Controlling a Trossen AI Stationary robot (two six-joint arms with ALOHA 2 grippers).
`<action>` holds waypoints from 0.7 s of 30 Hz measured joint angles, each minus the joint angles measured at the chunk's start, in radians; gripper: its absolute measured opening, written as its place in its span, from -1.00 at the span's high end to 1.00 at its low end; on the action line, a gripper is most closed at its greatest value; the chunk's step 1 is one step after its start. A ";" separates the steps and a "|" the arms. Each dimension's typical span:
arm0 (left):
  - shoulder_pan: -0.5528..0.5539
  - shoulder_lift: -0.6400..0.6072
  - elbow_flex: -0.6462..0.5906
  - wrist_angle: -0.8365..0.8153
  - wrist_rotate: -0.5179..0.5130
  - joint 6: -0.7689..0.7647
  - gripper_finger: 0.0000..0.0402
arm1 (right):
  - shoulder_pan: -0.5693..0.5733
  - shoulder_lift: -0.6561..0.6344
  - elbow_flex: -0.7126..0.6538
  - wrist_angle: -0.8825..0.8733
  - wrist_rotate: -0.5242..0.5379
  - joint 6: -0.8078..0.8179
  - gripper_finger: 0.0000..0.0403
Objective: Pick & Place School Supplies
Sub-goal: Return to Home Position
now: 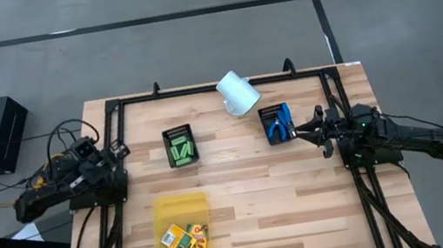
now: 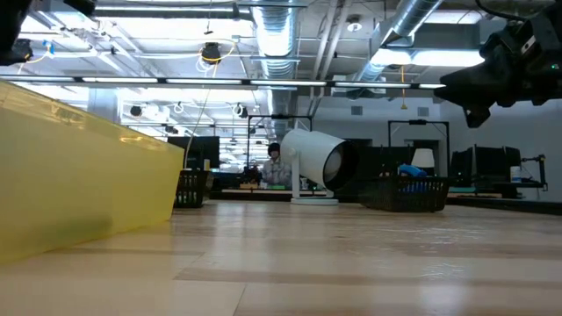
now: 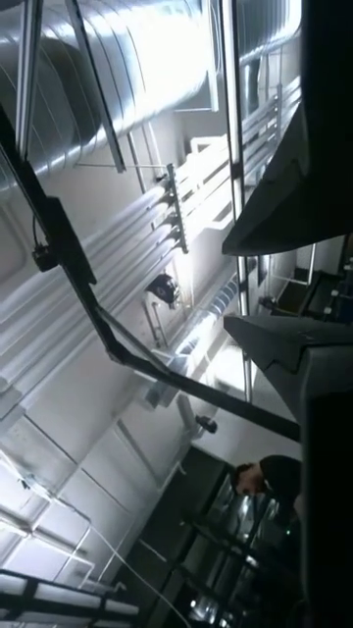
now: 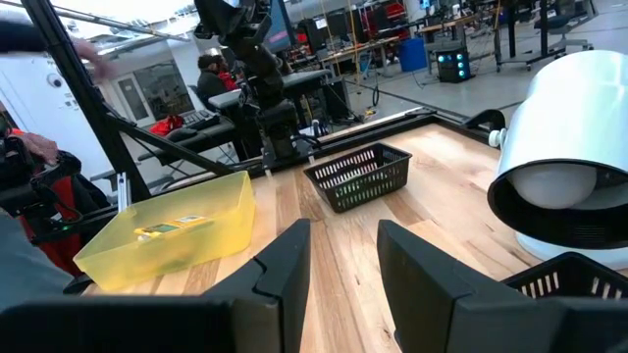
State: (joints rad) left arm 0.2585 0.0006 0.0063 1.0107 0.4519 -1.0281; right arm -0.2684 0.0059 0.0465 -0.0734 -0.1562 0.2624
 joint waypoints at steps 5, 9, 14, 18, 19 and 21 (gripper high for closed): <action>-0.012 0.000 0.000 0.000 0.000 0.001 0.49 | 0.000 0.000 0.000 0.000 0.000 0.000 0.44; -0.012 0.000 0.000 0.000 0.000 0.001 0.49 | 0.000 0.000 0.000 0.000 0.000 0.000 0.44; -0.012 0.000 0.000 0.000 -0.001 0.001 0.49 | 0.000 0.000 0.000 0.000 0.000 0.000 0.44; -0.043 0.000 0.000 0.000 -0.002 0.002 0.49 | 0.000 0.000 0.000 0.000 0.000 0.000 0.44; -0.059 0.000 -0.001 0.000 -0.002 0.002 0.49 | 0.000 0.000 0.000 0.000 0.000 0.000 0.44; -0.094 0.000 -0.001 0.000 -0.002 0.002 0.49 | 0.000 0.000 0.000 0.000 0.000 0.000 0.44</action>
State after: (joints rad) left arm 0.1646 0.0002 0.0055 1.0111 0.4503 -1.0264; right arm -0.2684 0.0059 0.0463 -0.0734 -0.1562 0.2626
